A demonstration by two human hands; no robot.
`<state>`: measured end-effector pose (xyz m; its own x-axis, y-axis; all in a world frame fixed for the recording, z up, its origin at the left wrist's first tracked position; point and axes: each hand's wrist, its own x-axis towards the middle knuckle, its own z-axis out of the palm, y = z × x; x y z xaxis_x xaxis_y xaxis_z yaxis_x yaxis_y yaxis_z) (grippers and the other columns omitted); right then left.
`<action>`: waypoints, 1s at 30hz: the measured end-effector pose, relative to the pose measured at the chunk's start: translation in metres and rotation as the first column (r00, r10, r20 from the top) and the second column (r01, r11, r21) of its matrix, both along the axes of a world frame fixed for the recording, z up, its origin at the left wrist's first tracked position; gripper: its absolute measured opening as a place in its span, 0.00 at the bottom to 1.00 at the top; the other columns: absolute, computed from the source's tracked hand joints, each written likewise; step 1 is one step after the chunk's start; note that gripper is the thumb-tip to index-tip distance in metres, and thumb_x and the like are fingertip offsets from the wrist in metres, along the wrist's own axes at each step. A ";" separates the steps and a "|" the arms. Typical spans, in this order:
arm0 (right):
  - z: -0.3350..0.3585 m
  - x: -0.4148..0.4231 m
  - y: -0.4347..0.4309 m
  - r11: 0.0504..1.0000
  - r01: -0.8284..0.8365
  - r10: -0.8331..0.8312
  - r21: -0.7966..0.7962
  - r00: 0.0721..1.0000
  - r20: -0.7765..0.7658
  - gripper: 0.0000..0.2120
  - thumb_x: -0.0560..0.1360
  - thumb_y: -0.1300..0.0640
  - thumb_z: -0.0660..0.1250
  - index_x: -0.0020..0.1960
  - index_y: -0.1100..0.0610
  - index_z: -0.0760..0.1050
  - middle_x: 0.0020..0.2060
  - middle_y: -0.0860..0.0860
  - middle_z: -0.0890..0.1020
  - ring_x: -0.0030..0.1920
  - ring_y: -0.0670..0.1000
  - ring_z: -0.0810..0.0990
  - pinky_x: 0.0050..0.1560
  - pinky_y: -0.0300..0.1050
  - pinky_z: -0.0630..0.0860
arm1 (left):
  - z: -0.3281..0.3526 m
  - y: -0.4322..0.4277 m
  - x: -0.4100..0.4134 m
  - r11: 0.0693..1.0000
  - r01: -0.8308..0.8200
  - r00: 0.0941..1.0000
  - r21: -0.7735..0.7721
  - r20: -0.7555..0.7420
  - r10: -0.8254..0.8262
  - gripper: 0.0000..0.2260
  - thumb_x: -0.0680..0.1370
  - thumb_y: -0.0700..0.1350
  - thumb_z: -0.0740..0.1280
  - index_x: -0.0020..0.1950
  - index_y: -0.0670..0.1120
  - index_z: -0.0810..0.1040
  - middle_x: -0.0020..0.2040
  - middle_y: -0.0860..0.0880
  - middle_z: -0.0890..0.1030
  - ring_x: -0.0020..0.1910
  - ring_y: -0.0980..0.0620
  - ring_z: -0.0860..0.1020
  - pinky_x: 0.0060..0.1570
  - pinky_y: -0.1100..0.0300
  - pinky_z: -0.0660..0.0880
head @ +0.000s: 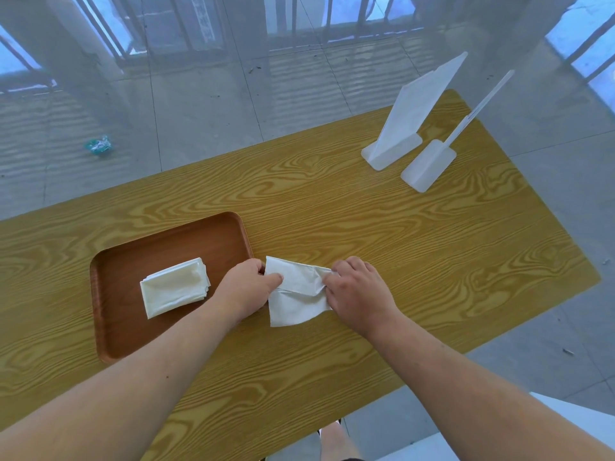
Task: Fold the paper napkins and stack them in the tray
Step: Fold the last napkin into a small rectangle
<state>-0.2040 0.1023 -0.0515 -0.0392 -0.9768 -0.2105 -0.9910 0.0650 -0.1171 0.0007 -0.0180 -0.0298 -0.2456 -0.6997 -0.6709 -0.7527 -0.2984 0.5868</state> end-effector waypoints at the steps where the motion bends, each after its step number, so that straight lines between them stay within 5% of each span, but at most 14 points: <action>1: 0.000 -0.001 -0.001 1.000 -0.002 0.002 0.001 1.000 0.005 0.13 0.81 0.53 0.60 0.52 0.53 0.83 0.54 0.51 0.82 0.58 0.57 0.76 0.60 0.53 0.75 | 0.001 0.000 0.000 0.995 0.053 0.997 -0.079 0.065 -0.048 0.13 0.77 0.56 0.70 0.54 0.49 0.79 0.46 0.50 0.85 0.44 0.49 0.84 0.43 0.44 0.83; 3: 0.001 -0.004 -0.003 1.000 -0.008 0.007 0.008 1.000 0.014 0.15 0.83 0.51 0.59 0.52 0.53 0.84 0.55 0.51 0.82 0.58 0.57 0.76 0.60 0.53 0.74 | 0.003 0.003 0.001 0.949 0.158 0.976 -0.274 0.190 -0.108 0.18 0.75 0.61 0.68 0.60 0.53 0.73 0.48 0.55 0.81 0.43 0.55 0.79 0.37 0.54 0.75; 7: 0.002 -0.009 -0.002 1.000 -0.023 0.022 0.022 0.999 0.048 0.16 0.84 0.49 0.57 0.54 0.50 0.84 0.59 0.49 0.81 0.61 0.55 0.74 0.63 0.51 0.71 | 0.006 0.007 -0.003 0.660 0.488 0.873 -0.571 0.323 -0.367 0.27 0.76 0.65 0.68 0.69 0.51 0.72 0.62 0.51 0.76 0.61 0.49 0.74 0.58 0.51 0.74; 10: 0.006 -0.013 0.000 0.999 -0.036 0.036 -0.008 0.996 0.086 0.16 0.84 0.48 0.59 0.56 0.50 0.85 0.61 0.50 0.81 0.62 0.56 0.74 0.63 0.53 0.72 | 0.008 0.008 -0.011 0.452 0.735 0.670 -0.505 0.443 -0.595 0.32 0.76 0.68 0.67 0.75 0.53 0.70 0.72 0.52 0.72 0.72 0.49 0.69 0.71 0.50 0.67; 15: 0.014 -0.018 0.002 0.997 -0.065 0.070 -0.033 0.982 0.174 0.15 0.84 0.47 0.61 0.59 0.49 0.85 0.61 0.50 0.82 0.63 0.56 0.75 0.63 0.53 0.72 | 0.004 0.009 -0.023 0.285 0.884 0.457 -0.369 0.560 -0.691 0.30 0.79 0.65 0.66 0.79 0.54 0.67 0.79 0.53 0.67 0.79 0.50 0.62 0.78 0.51 0.58; 21: 0.023 -0.023 0.005 0.994 -0.094 0.102 -0.047 0.971 0.214 0.15 0.83 0.48 0.62 0.59 0.50 0.85 0.60 0.50 0.83 0.62 0.56 0.76 0.63 0.53 0.72 | 0.009 0.000 -0.027 0.259 0.905 0.420 -0.338 0.612 -0.670 0.16 0.87 0.54 0.55 0.68 0.55 0.78 0.66 0.55 0.80 0.68 0.51 0.74 0.71 0.53 0.66; 28: 0.036 -0.022 -0.001 0.998 0.053 -0.056 0.019 0.956 0.288 0.26 0.80 0.36 0.62 0.70 0.51 0.78 0.64 0.47 0.80 0.67 0.52 0.73 0.69 0.50 0.71 | 0.024 -0.008 -0.027 0.403 0.740 0.641 -0.539 0.382 -0.666 0.13 0.85 0.52 0.57 0.56 0.49 0.80 0.51 0.53 0.83 0.54 0.49 0.79 0.54 0.55 0.73; 30: 0.038 -0.021 -0.010 0.994 0.112 -0.108 0.005 0.942 0.318 0.22 0.80 0.41 0.65 0.70 0.51 0.78 0.63 0.48 0.81 0.66 0.53 0.74 0.67 0.49 0.71 | 0.032 -0.013 -0.028 0.437 0.690 0.681 -0.577 0.314 -0.662 0.11 0.85 0.52 0.59 0.52 0.49 0.79 0.48 0.53 0.83 0.51 0.50 0.79 0.48 0.57 0.70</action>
<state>-0.2246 0.0920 -0.0137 -0.0798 -0.9728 -0.2174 -0.8892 0.1680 -0.4257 -0.0271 -0.0314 0.0021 -0.8144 -0.5519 -0.1792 -0.5748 0.7254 0.3787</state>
